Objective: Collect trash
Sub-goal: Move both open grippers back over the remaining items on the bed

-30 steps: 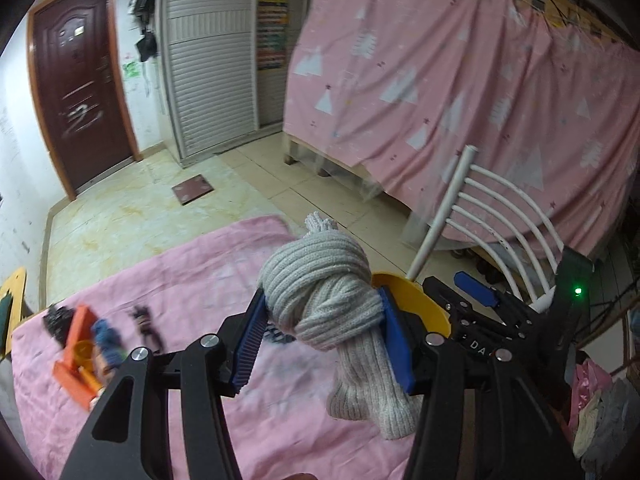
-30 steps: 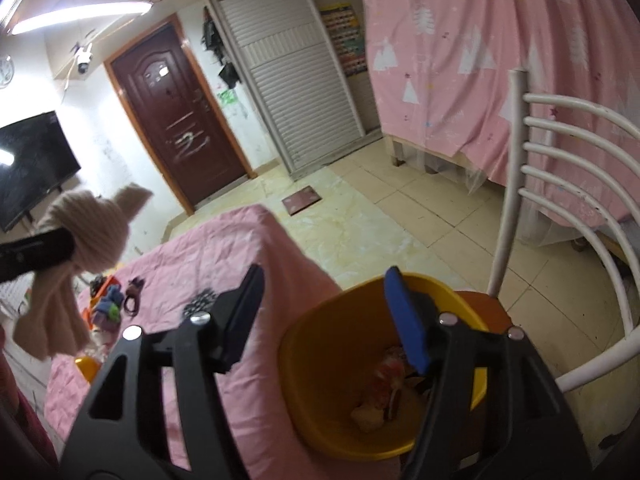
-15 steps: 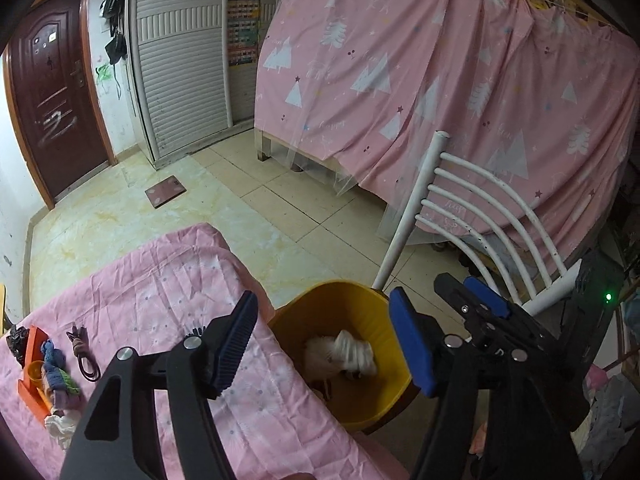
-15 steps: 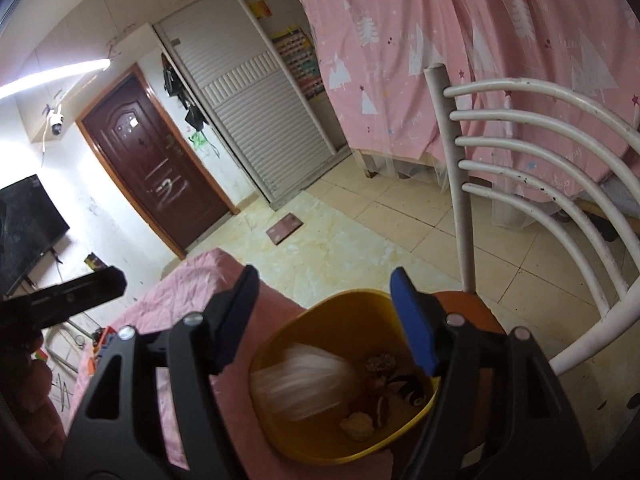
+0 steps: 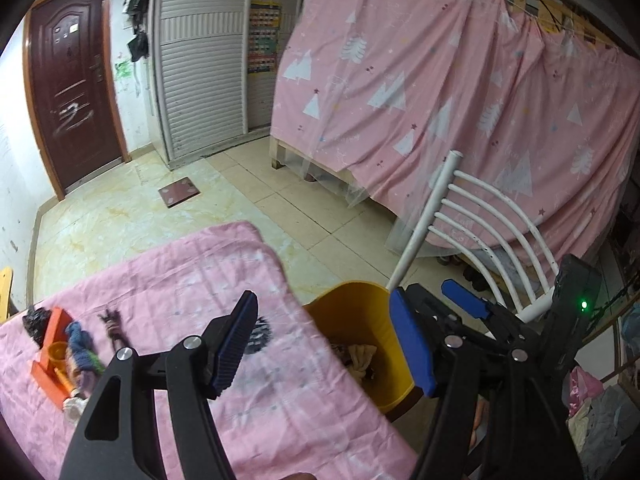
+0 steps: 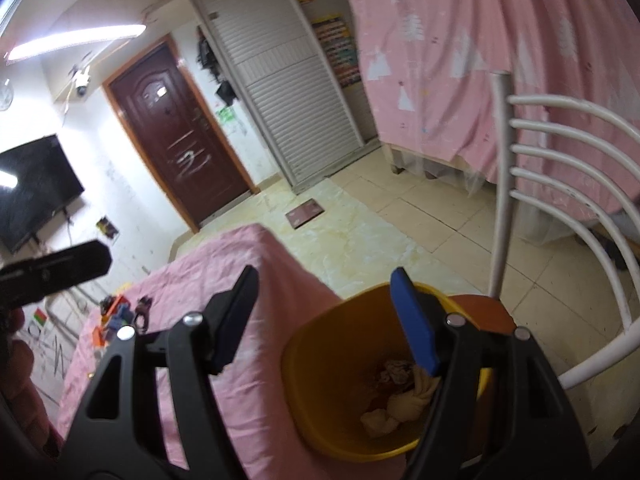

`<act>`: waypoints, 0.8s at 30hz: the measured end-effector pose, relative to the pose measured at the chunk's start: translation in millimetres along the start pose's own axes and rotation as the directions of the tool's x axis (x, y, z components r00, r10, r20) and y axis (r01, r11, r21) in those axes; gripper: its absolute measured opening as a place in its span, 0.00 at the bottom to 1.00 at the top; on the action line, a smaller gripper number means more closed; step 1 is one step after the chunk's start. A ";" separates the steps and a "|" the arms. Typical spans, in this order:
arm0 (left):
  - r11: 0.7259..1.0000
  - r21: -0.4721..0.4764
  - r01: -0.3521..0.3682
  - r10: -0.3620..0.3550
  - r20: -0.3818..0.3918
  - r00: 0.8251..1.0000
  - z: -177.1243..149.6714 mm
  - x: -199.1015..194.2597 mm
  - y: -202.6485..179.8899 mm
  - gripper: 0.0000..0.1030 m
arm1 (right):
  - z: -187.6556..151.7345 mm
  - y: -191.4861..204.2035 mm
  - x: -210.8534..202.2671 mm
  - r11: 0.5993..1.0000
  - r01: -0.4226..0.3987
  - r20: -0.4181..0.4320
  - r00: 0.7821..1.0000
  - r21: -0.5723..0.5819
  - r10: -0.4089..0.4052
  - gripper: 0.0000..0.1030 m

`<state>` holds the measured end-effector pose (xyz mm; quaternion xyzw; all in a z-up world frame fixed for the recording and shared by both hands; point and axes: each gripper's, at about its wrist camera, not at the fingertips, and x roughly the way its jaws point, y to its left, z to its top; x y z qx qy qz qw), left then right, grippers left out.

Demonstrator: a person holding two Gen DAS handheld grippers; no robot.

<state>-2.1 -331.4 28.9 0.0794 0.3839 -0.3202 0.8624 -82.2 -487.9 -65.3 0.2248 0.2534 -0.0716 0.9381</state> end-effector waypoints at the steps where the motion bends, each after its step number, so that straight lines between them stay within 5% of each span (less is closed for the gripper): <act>1: 1.000 -0.005 -0.003 0.003 0.002 1.000 -0.8 -2.8 5.5 0.60 | -2.5 7.2 0.7 1.000 -0.009 -0.003 1.000 -0.016 0.009 0.64; 12: 0.992 -0.098 -0.076 0.081 0.049 0.995 -18.5 -47.1 95.2 0.60 | -18.9 89.4 10.6 0.980 -0.135 -0.046 0.990 -0.143 0.130 0.64; 24: 0.949 -0.251 -0.191 0.206 0.035 0.978 -38.4 -73.3 193.6 0.60 | -29.9 168.7 37.2 0.943 -0.254 -0.144 0.963 -0.214 0.227 0.64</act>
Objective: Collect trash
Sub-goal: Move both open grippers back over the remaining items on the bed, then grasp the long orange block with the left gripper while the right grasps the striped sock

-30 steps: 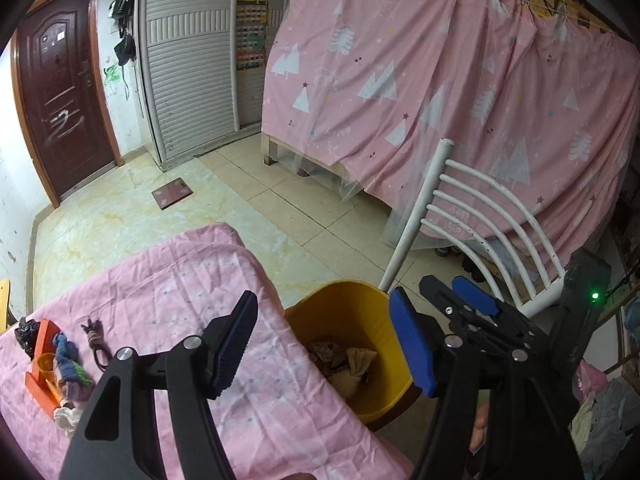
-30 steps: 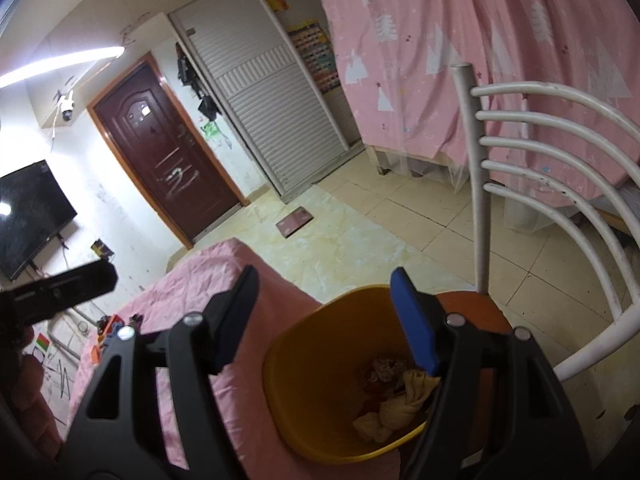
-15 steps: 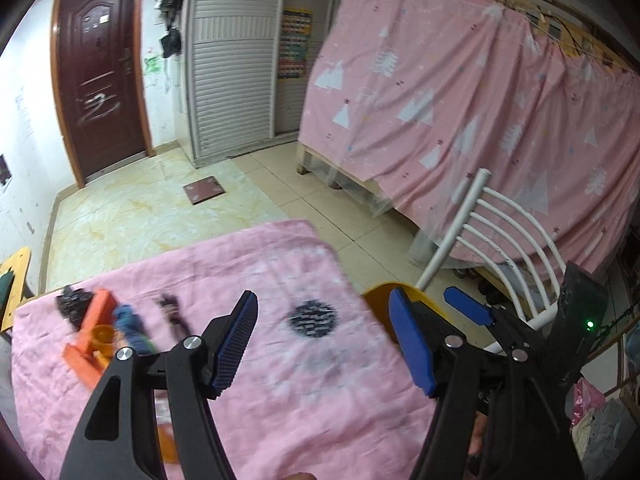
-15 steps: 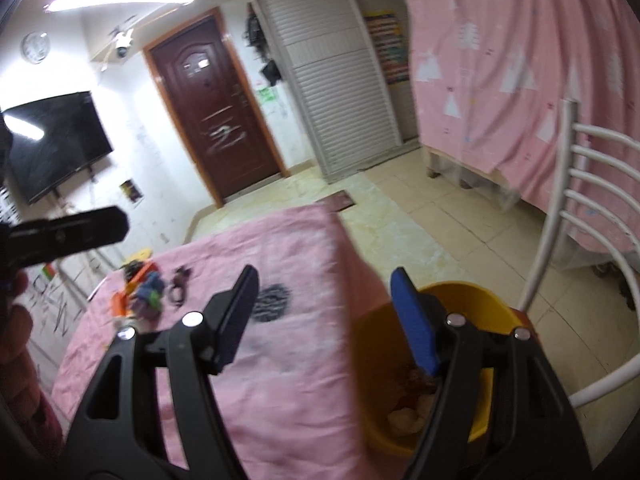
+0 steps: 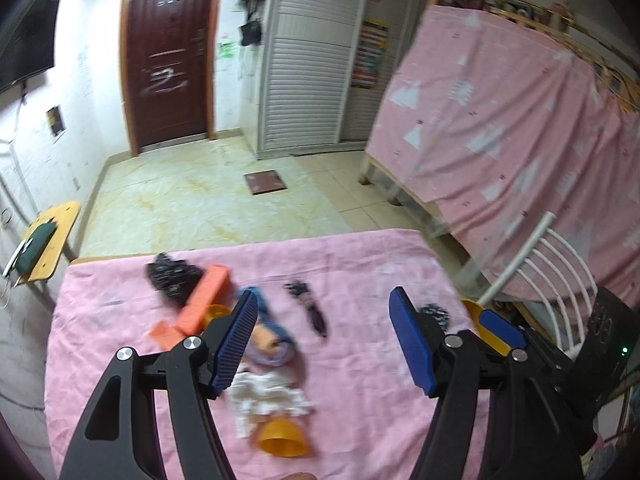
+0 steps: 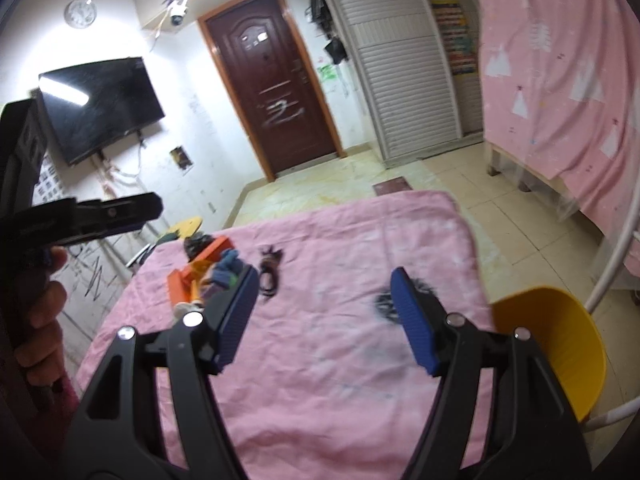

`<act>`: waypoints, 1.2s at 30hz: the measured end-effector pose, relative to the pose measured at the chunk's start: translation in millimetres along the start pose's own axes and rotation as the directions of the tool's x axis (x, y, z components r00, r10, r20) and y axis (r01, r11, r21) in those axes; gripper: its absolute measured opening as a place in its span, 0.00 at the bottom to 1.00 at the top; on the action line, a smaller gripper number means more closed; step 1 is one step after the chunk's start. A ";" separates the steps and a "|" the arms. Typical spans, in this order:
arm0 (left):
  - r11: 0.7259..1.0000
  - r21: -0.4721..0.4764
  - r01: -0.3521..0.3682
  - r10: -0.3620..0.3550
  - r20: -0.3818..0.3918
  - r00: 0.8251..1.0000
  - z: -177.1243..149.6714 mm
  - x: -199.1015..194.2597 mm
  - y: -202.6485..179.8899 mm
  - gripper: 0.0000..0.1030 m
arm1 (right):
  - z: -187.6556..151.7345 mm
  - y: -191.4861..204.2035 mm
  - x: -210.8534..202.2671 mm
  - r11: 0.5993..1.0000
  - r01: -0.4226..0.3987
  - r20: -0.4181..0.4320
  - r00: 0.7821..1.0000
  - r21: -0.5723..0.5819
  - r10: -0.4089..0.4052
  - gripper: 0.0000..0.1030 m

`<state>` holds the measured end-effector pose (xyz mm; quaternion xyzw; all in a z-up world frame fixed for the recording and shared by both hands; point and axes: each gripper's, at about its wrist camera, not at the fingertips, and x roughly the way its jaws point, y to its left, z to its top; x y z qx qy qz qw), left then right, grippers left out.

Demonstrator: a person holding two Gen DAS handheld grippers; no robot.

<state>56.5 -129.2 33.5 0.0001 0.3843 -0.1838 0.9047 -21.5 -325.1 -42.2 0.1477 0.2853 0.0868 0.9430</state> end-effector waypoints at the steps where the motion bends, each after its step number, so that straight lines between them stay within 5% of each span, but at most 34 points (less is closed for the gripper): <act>1: 1.000 -0.009 -0.011 0.011 -0.001 1.000 -0.9 -0.2 6.1 0.60 | 1.2 8.4 6.4 1.000 -0.012 -0.012 1.000 -0.013 0.012 0.64; 10: 0.980 -0.090 -0.175 0.171 -0.059 0.984 -12.0 12.6 71.2 0.60 | 1.0 56.8 48.5 0.992 -0.091 -0.101 0.991 -0.082 0.083 0.64; 25: 0.950 -0.265 -0.168 0.101 -0.251 0.963 -41.5 67.7 127.5 0.60 | -3.2 88.7 84.9 0.987 -0.068 -0.187 0.982 -0.148 0.040 0.64; 36: 0.915 -0.374 -0.152 0.034 -0.302 0.953 -55.1 90.3 144.7 0.60 | -6.5 106.4 101.7 0.976 -0.069 -0.222 0.975 -0.206 0.022 0.64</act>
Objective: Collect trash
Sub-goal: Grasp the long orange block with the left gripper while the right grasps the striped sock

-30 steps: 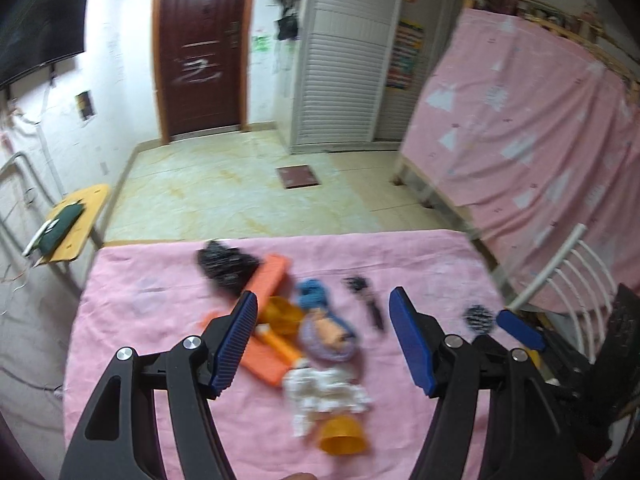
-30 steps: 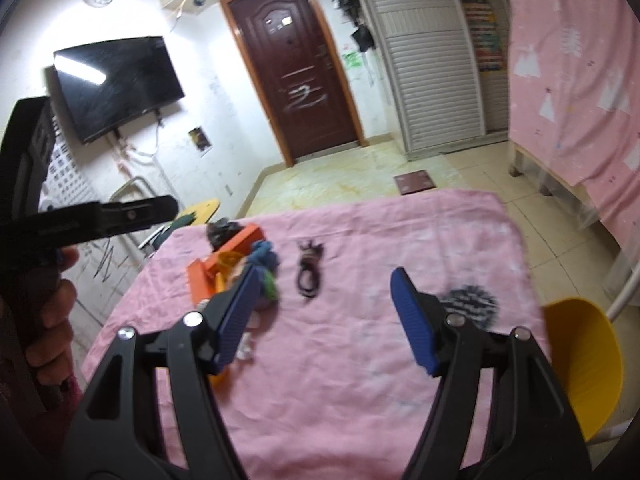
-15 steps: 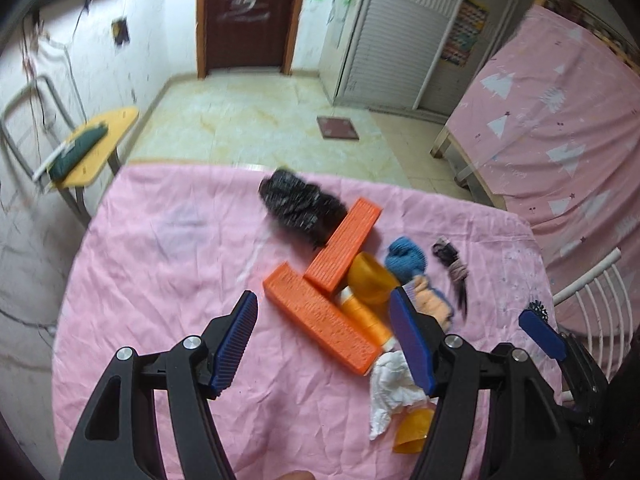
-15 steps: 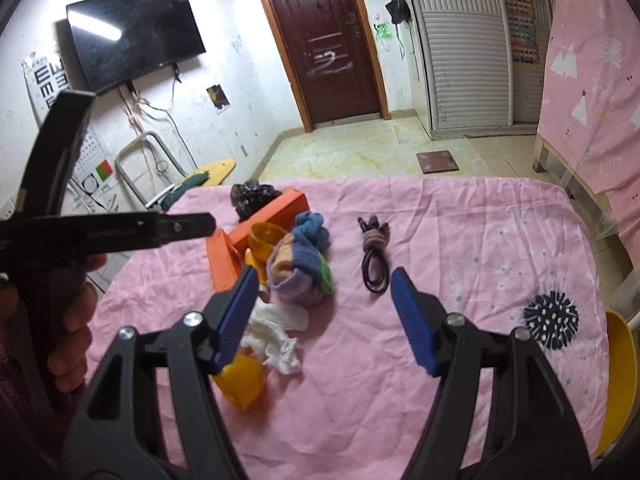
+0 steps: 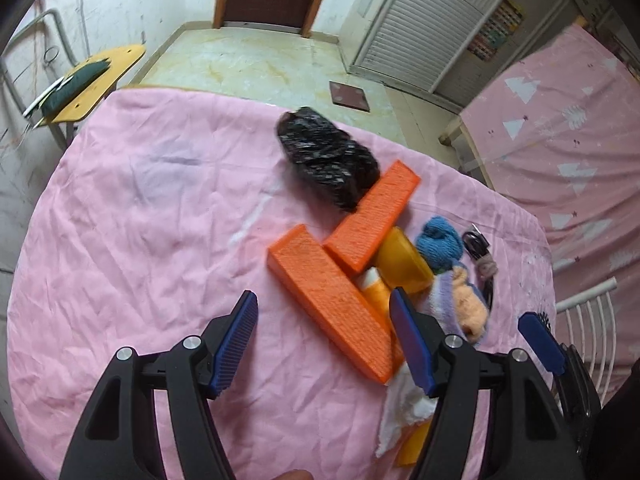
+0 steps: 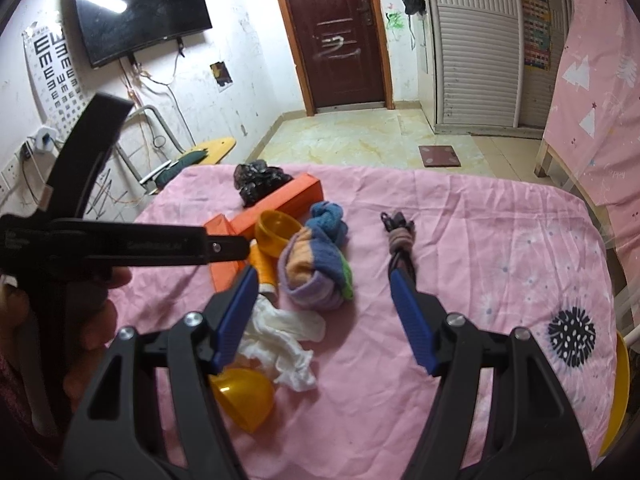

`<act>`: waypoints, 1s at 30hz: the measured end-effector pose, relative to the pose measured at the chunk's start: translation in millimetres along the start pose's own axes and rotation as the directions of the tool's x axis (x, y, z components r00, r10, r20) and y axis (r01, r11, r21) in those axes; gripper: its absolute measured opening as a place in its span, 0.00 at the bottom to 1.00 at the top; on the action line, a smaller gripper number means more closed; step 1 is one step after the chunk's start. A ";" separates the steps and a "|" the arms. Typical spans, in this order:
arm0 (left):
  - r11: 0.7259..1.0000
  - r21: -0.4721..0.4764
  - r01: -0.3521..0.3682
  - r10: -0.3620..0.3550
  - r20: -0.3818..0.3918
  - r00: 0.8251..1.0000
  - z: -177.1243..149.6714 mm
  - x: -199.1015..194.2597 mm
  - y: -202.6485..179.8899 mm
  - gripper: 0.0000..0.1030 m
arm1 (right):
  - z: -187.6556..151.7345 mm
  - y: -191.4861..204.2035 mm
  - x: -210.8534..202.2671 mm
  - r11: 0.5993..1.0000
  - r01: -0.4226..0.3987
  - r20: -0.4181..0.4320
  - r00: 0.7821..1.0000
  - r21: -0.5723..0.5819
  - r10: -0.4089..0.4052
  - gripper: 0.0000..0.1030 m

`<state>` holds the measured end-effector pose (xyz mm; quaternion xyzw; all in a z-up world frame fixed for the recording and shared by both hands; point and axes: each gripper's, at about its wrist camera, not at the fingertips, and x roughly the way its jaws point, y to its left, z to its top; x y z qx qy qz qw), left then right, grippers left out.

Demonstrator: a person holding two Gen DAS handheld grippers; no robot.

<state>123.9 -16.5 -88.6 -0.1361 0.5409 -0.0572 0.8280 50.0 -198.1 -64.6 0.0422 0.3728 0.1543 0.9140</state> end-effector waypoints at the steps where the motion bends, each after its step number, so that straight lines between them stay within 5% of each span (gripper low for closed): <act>1: 1.000 -0.008 -0.005 0.005 0.000 1.000 -0.1 1.4 2.0 0.60 | 0.7 0.3 1.1 1.000 -0.002 -0.001 1.000 0.000 0.002 0.64; 6: 1.000 0.012 -0.026 0.026 0.009 1.000 -2.4 2.0 -2.7 0.59 | 3.1 1.4 5.5 1.000 -0.005 -0.002 1.000 0.002 0.005 0.64; 10: 0.995 0.060 -0.076 0.074 0.032 0.997 -1.8 0.1 -16.3 0.38 | 4.8 2.1 8.3 1.000 -0.003 -0.004 1.000 0.004 0.003 0.64; 14: 0.994 0.097 -0.043 0.043 0.007 0.999 -5.4 -0.8 -27.5 0.25 | 6.1 3.2 12.2 1.000 0.001 -0.014 1.000 -0.002 -0.001 0.64; 26: 0.996 0.090 -0.019 0.012 0.076 0.997 -7.1 -31.2 -11.3 0.16 | 9.9 10.1 43.1 1.000 -0.028 -0.088 0.996 -0.008 0.027 0.63; 27: 0.996 0.092 -0.018 0.011 0.080 0.997 -6.7 -33.9 -10.9 0.16 | 9.1 9.8 44.8 1.000 -0.018 -0.092 0.996 -0.010 0.017 0.62; 30: 0.995 0.094 -0.019 0.010 0.099 0.995 -6.3 -43.7 -9.2 0.16 | 7.3 7.7 48.4 1.000 0.015 -0.105 0.994 -0.014 -0.017 0.39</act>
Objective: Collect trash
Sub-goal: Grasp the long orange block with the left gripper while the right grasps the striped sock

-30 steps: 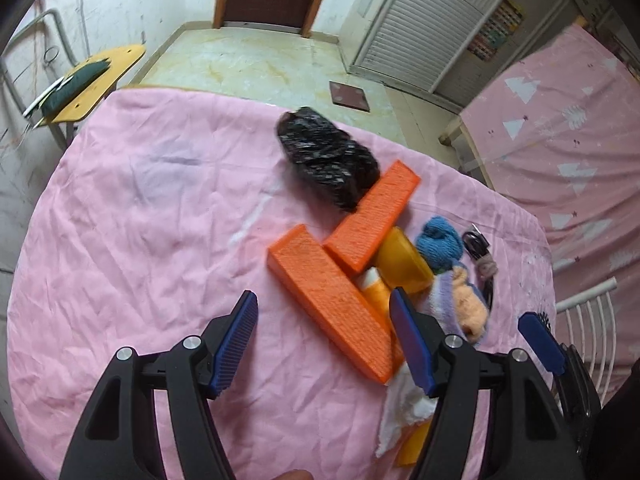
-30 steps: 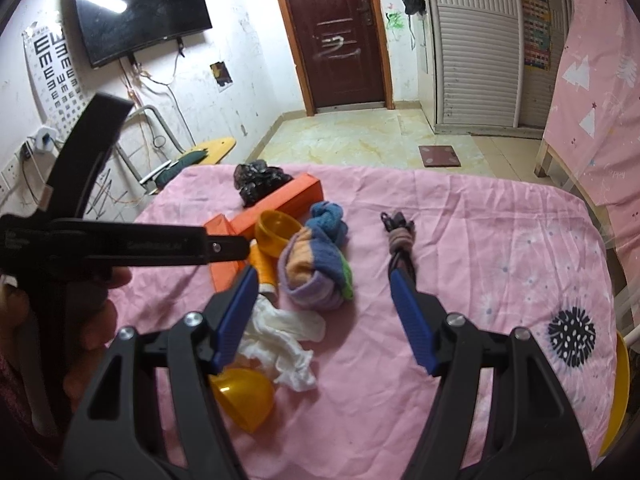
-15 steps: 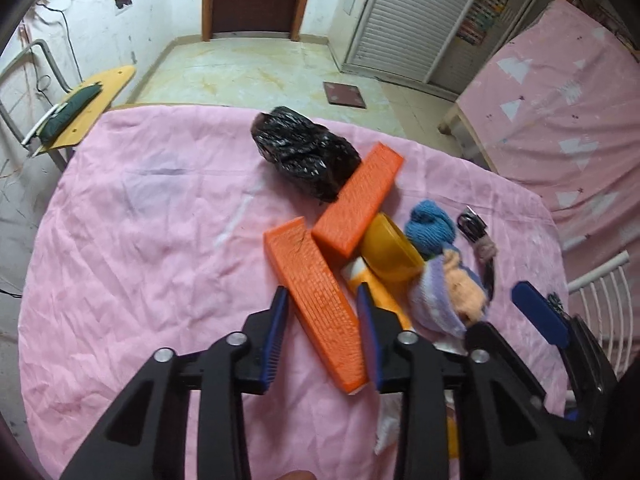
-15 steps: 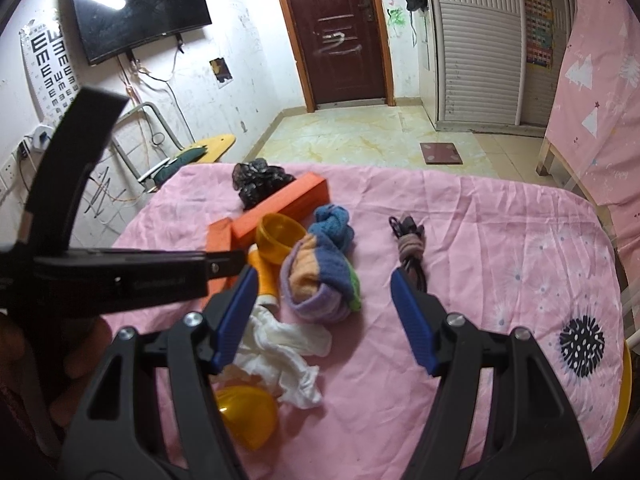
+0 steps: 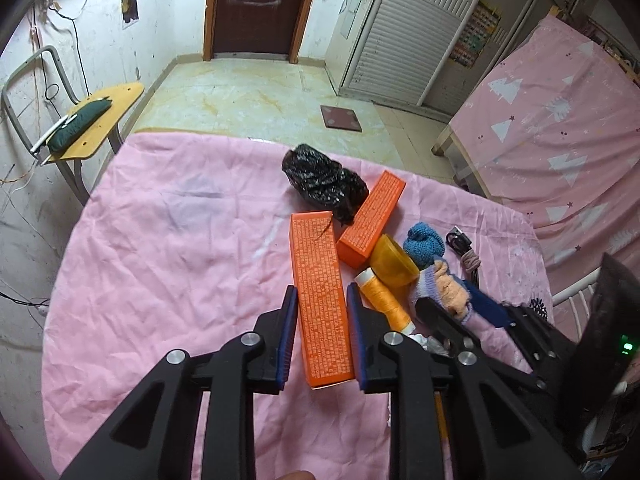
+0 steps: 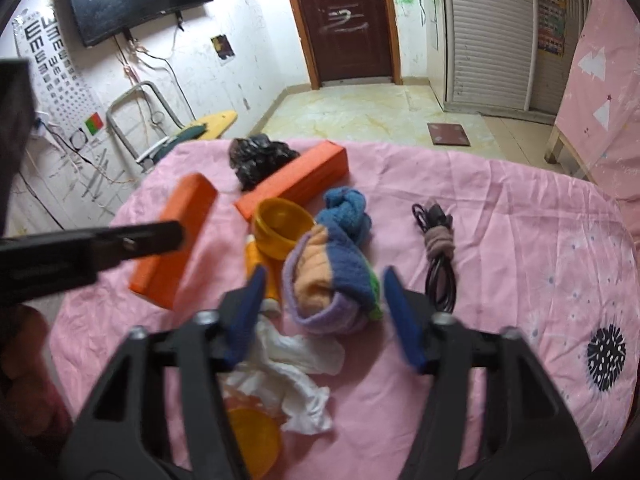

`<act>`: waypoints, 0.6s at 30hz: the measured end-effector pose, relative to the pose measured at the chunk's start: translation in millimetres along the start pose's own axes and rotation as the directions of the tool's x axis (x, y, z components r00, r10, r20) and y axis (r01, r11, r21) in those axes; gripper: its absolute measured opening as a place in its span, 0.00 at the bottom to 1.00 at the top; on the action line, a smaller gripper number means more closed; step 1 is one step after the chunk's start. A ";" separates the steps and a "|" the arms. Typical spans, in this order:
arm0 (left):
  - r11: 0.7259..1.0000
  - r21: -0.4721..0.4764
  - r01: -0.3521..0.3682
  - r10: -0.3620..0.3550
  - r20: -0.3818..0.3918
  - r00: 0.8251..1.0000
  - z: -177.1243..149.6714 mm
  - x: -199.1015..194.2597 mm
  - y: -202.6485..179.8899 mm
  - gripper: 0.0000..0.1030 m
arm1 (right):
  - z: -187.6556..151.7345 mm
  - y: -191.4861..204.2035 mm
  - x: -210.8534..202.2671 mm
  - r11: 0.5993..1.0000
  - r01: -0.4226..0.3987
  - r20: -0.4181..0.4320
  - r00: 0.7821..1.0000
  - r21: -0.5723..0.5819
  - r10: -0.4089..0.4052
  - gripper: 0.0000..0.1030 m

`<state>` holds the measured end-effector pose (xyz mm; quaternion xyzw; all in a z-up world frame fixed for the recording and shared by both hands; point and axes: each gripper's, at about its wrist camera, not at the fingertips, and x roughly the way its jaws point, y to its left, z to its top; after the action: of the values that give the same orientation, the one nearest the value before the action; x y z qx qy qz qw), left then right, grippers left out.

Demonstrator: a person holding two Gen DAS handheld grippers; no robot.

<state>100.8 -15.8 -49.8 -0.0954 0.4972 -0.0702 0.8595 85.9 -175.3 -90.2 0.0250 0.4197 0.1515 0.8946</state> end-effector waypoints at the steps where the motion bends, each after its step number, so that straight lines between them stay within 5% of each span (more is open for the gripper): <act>1: 1.000 0.001 0.000 0.000 0.006 1.000 0.7 -3.0 -0.4 0.16 | -0.5 0.1 -0.3 1.000 0.002 0.001 1.000 -0.002 -0.002 0.30; 4: 1.000 0.003 0.001 -0.001 0.019 1.000 2.2 -10.8 1.7 0.16 | -0.6 0.2 -7.6 1.000 0.002 0.030 1.000 -0.001 -0.002 0.23; 18: 0.996 0.088 -0.010 0.001 0.104 0.995 2.0 -46.6 -40.6 0.16 | -7.4 -26.1 -80.8 0.998 0.021 0.207 0.978 0.056 -0.032 0.23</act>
<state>78.3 -45.0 -0.2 -0.0597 0.4485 -0.0846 0.8878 38.1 -224.5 -39.5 0.0589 0.3282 0.1250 0.9344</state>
